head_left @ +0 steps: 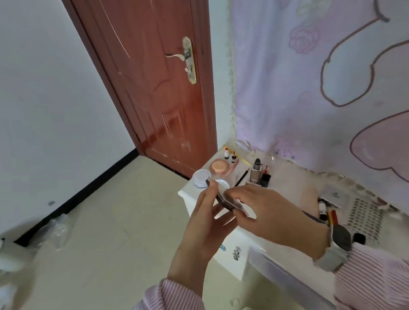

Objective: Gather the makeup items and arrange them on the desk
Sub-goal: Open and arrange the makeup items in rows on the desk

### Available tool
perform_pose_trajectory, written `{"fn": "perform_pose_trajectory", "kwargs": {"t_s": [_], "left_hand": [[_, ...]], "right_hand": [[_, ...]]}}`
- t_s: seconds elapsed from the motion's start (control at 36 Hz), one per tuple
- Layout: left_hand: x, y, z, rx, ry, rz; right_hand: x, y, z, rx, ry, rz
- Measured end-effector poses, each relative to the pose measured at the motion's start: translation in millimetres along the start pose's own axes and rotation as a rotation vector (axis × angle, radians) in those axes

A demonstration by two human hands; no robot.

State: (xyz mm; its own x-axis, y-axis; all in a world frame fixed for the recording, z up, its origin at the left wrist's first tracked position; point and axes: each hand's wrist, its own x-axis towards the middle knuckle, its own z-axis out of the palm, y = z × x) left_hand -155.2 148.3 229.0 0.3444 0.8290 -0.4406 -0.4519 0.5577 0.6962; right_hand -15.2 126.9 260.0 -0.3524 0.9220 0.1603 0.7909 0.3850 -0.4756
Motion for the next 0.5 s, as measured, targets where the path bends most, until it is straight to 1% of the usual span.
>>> {"fn": "perform_pose_trajectory", "kwargs": {"t_s": [0.14,0.31,0.39,0.5], "left_hand": [[-31,-10,12,-0.016,0.009,0.065],[-43,-25,13,-0.046,0.040,0.043],[-42,-33,13,-0.067,0.056,0.029],[-29,-43,19,-0.055,0.073,0.000]], "right_hand": [[-21,-17,-4,-0.078,-0.025,0.027],[-35,-20,-1,-0.066,-0.092,0.067],[-38,-12,0,-0.053,-0.171,0.077],[-38,8,0,-0.033,-0.205,0.087]]}}
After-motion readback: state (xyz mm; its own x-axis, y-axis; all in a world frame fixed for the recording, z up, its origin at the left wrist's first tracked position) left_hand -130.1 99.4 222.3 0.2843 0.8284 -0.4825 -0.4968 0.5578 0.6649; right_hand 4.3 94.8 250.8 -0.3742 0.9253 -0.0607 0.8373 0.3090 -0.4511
